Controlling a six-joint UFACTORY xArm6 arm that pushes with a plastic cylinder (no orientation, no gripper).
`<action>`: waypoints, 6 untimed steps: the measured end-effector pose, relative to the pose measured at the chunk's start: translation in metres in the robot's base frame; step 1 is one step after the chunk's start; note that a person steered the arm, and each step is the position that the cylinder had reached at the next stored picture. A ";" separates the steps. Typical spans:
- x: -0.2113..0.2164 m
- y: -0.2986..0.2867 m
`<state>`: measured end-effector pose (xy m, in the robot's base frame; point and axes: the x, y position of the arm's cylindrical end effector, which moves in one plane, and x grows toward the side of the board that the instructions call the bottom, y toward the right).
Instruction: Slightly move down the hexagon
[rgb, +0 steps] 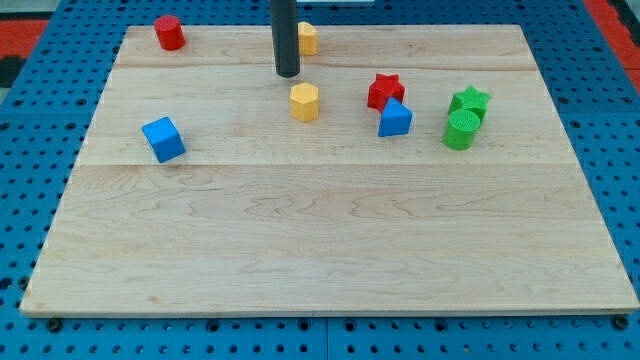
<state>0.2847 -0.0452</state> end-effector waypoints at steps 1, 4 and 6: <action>0.001 0.000; 0.035 0.067; 0.064 0.111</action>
